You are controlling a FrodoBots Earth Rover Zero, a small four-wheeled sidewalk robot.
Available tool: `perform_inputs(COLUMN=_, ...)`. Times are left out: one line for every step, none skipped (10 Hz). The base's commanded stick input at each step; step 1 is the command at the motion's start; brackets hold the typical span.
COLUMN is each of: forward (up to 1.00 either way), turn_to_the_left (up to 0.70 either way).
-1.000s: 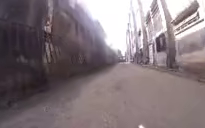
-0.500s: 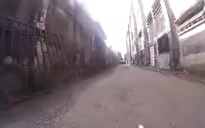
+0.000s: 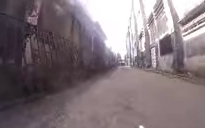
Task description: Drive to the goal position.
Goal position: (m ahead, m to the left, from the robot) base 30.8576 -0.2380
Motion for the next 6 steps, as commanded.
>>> perform_inputs(forward=0.7, turn_to_the_left=0.0)
perform_inputs(forward=0.7, turn_to_the_left=-0.27)
perform_inputs(forward=0.7, turn_to_the_left=-0.33)
perform_inputs(forward=0.7, turn_to_the_left=-0.35)
perform_inputs(forward=0.7, turn_to_the_left=-0.34)
perform_inputs(forward=0.7, turn_to_the_left=-0.25)
